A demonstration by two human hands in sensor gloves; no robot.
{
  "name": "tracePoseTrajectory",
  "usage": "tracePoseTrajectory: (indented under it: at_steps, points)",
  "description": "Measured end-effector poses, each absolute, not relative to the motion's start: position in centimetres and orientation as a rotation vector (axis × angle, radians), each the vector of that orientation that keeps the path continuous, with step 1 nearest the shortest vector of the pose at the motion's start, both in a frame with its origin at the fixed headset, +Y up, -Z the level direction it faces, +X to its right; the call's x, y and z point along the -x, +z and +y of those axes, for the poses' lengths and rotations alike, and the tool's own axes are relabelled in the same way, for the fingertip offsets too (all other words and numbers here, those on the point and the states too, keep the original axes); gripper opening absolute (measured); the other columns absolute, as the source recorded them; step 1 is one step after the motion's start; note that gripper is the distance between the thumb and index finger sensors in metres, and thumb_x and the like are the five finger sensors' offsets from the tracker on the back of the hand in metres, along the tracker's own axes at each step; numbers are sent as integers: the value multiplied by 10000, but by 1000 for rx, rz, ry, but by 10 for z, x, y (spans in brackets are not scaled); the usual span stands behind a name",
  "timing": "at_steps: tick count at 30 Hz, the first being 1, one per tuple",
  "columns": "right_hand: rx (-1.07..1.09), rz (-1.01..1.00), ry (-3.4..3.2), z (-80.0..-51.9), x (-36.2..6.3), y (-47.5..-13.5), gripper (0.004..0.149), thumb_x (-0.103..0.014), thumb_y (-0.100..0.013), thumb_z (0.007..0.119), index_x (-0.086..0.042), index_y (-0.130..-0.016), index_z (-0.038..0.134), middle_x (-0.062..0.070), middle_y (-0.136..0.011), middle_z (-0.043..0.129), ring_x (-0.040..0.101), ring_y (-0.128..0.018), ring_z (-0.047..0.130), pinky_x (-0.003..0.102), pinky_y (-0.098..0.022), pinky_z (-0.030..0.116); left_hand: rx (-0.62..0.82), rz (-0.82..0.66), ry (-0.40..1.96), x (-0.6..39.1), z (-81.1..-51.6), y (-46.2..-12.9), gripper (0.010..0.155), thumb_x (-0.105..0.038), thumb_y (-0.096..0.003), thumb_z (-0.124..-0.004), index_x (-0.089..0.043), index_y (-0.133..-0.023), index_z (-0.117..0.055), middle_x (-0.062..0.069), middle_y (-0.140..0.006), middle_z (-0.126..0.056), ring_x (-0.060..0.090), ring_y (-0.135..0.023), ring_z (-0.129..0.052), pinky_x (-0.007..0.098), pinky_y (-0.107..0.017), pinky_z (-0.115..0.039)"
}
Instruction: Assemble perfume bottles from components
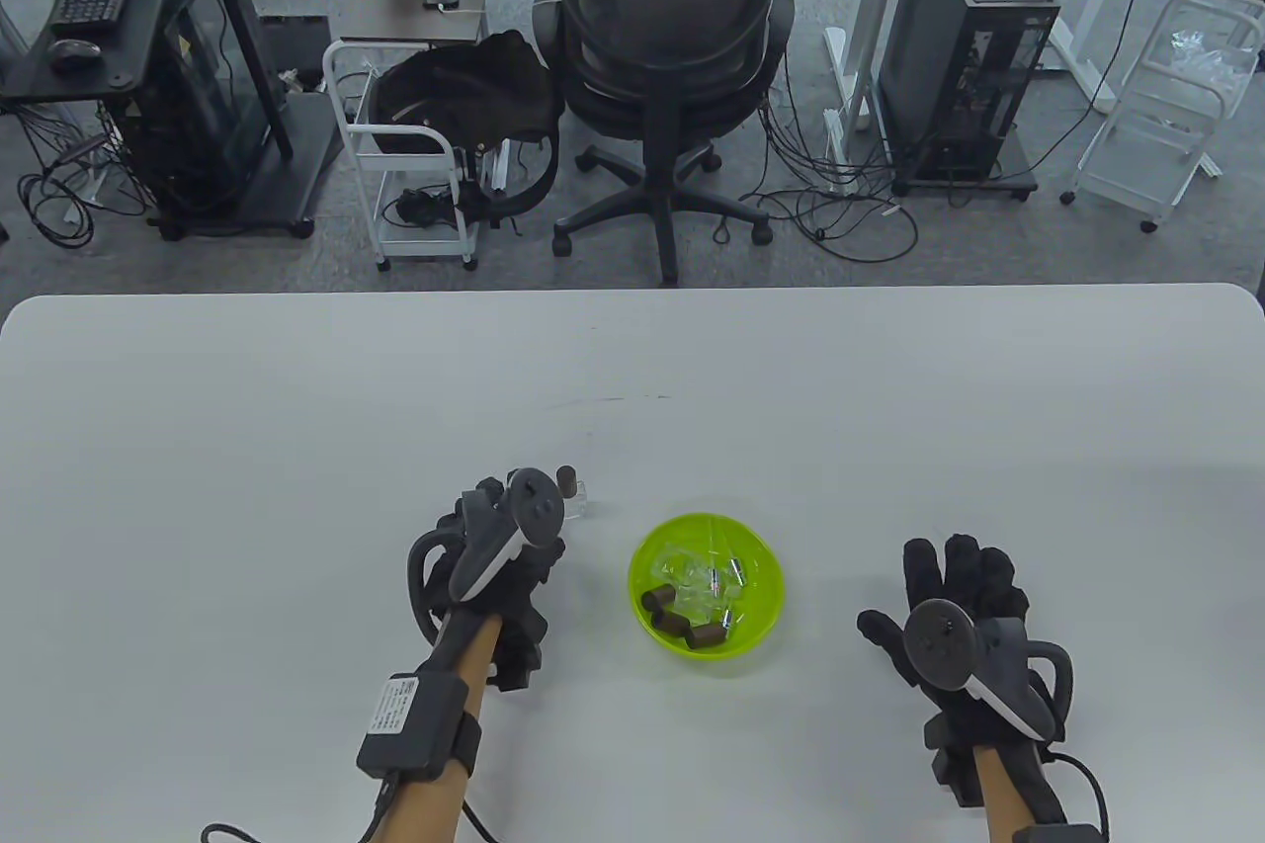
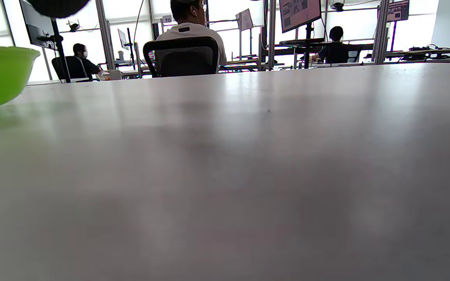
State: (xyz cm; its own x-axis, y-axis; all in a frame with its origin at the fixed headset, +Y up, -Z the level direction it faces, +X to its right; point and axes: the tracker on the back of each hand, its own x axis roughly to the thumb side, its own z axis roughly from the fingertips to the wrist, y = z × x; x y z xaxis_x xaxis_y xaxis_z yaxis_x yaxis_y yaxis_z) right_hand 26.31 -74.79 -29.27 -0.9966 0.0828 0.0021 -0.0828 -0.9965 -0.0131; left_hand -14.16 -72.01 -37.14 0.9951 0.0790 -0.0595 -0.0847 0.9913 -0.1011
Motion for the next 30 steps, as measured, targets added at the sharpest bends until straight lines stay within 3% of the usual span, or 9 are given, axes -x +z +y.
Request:
tracePoseTrajectory:
  at_steps: [5, 12, 19, 30]
  points:
    - [-16, -28, 3051, -747, -260, -292, 888, -651, -551, 535, -127, -1190, 210, 382, -1196, 180, 690, -1054, 231, 802, -719, 370, -28, -128, 64, 112, -703, -335, 819, -611, -490, -719, -229, -1163, -451, 199, -1198, -502, 423, -1011, -630, 535, -776, -527]
    - [-19, -16, 3077, -749, -259, -291, 886, -649, -551, 536, -126, -1189, 212, 382, -1195, 185, 691, -1052, 234, 801, -719, 375, -18, -338, 25, 47, -710, -313, 808, -659, -463, -701, -259, -1142, -523, 203, -1202, -504, 434, -1012, -632, 544, -773, -532]
    - [-12, -9, 3070, -748, -259, -291, 886, -649, -551, 537, -129, -1189, 210, 380, -1196, 181, 689, -1054, 231, 800, -721, 371, -32, -335, -131, 13, -732, -315, 729, -603, -482, -731, -289, -1116, -556, 196, -1199, -499, 423, -1011, -633, 536, -773, -534]
    - [-24, -13, 3082, -749, -258, -291, 884, -647, -551, 537, -129, -1188, 211, 381, -1195, 184, 688, -1054, 237, 799, -720, 376, -49, -346, -91, 6, -737, -318, 580, -506, -482, -790, -290, -1006, -666, 152, -1177, -550, 383, -992, -676, 514, -765, -568]
